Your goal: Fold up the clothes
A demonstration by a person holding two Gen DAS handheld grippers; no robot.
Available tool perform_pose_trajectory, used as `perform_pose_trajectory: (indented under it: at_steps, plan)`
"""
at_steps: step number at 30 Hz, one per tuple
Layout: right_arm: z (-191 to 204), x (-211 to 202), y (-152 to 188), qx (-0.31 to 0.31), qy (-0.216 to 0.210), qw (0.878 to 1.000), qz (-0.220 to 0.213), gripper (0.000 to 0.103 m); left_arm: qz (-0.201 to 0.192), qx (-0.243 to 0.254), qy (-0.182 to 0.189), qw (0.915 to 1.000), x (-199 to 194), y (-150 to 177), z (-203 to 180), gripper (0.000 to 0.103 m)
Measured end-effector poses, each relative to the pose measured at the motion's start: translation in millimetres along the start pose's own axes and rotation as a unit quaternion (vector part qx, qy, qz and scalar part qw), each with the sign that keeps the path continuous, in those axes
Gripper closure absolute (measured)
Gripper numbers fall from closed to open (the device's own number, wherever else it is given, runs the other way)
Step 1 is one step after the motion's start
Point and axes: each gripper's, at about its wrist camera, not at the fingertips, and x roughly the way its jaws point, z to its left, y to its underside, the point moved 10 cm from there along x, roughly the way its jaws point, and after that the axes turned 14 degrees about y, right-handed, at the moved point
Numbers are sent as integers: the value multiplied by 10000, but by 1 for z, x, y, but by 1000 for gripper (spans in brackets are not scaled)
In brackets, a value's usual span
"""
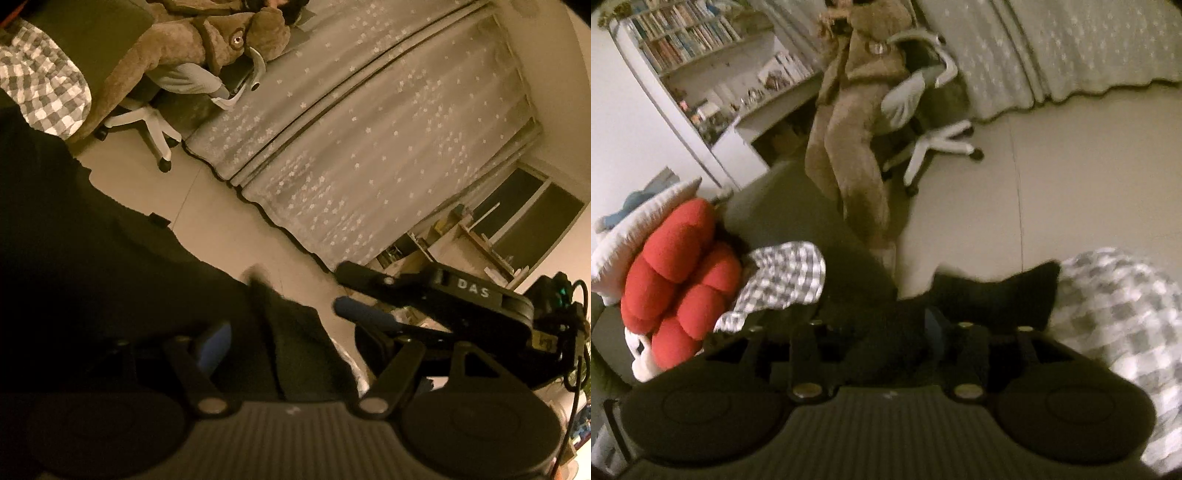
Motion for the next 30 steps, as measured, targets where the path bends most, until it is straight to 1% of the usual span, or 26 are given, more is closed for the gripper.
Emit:
perform_pose_trajectory:
  at_steps: [3,7,9,11,12,15,18,20,23,26,27,28,29,30]
  plan:
    - [-22,-7,2,237,31,9997,-99,57,57,101,-40,9999,1,0,0,28]
    - [-42,-19,23,296,112,9994,-122,57,168,304,-111,9993,4,4,-1,29]
    - [-49,-26,34,266,152,9994,-133,57,253,451,-142,9986,6,7,-3,31]
    - [-54,-35,43,273,163,9993,-187,57,368,607,-80,9974,9,10,-9,38]
    - [-56,-40,46,282,155,9992,-227,57,435,687,-31,9967,11,13,-12,40]
    - [-51,-45,52,206,100,9992,-340,57,721,973,142,9925,18,22,-22,46]
    - [-39,-41,53,90,-31,9993,-373,57,1169,1148,175,9863,28,36,-24,47]
    - [-32,-38,54,59,-150,9991,-384,57,1249,1296,151,9836,30,38,-26,47]
    - [-31,-28,58,109,-227,9991,-331,57,1310,1286,209,9828,32,38,-26,46]
    - [-37,-22,61,81,-51,9995,-306,57,1309,1262,230,9831,31,36,-25,45]
    - [-41,-20,62,24,79,9995,-314,63,1298,1229,186,9837,31,35,-24,45]
    - [-46,-19,63,-126,332,9987,-356,66,1288,1196,142,9843,31,35,-23,44]
    - [-52,-19,65,-241,501,9977,-397,78,1277,1163,98,9849,31,34,-22,44]
    - [-55,-21,66,-213,496,9977,-404,78,1240,1148,34,9856,28,31,-20,44]
